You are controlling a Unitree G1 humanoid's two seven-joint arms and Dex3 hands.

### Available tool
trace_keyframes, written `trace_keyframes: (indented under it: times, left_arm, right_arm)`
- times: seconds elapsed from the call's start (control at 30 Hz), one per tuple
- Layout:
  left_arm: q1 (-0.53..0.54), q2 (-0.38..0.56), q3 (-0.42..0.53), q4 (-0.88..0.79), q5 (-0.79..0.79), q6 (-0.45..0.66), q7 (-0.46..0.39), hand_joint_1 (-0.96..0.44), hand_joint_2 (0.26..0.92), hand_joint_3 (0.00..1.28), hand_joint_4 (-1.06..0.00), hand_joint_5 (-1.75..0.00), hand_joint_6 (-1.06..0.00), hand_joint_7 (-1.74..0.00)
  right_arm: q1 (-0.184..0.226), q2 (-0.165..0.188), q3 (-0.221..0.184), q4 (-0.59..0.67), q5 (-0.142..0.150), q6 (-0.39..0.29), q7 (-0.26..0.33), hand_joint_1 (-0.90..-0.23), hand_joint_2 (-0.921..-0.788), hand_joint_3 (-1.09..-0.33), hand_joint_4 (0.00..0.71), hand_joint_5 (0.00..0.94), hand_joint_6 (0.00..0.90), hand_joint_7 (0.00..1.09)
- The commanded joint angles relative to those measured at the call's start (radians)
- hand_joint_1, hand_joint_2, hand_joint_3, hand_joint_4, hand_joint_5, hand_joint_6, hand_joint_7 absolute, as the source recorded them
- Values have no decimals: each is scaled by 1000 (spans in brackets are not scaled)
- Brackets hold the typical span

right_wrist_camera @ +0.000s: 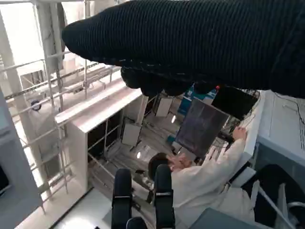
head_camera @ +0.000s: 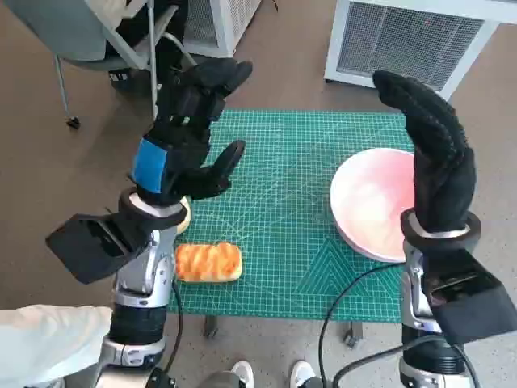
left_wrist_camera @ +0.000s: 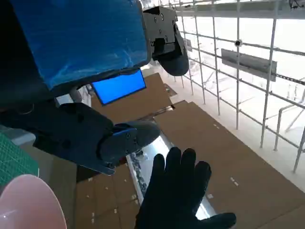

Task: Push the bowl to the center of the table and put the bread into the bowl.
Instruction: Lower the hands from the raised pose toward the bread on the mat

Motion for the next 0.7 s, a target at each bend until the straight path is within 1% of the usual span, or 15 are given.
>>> trace_keyframes:
  times: [0.03, 0.3, 0.47, 0.63, 0.7]
  left_arm:
    - [9, 3, 1, -9, -3, 3, -4, -275, 763, 653, 1, -638, 1, -944]
    - [11, 2, -1, -7, -2, 4, -5, -270, 765, 651, 1, -635, 1, -940]
    - [11, 0, -2, -1, -4, 3, -6, -267, 766, 650, 1, -632, 1, -937]
    - [12, -4, -5, 3, 0, -1, -4, -266, 767, 649, 1, -631, 1, -935]
    - [12, -7, -7, 4, 1, -2, -4, -261, 768, 649, 1, -630, 1, -934]
  right_arm:
    - [29, 4, -5, -2, 0, 6, -8, -532, -921, -712, 358, 0, 2, 701]
    - [44, 3, -15, -11, 13, 10, -5, -529, -921, -712, 358, 1, 4, 702]
    - [52, 2, -24, -8, 35, 1, 3, -527, -921, -713, 360, 2, 6, 701]
    - [62, -8, -35, -6, 51, -2, 7, -526, -921, -715, 361, 2, 6, 697]
    - [67, -17, -46, -1, 55, -10, 7, -526, -921, -714, 361, 2, 7, 695]
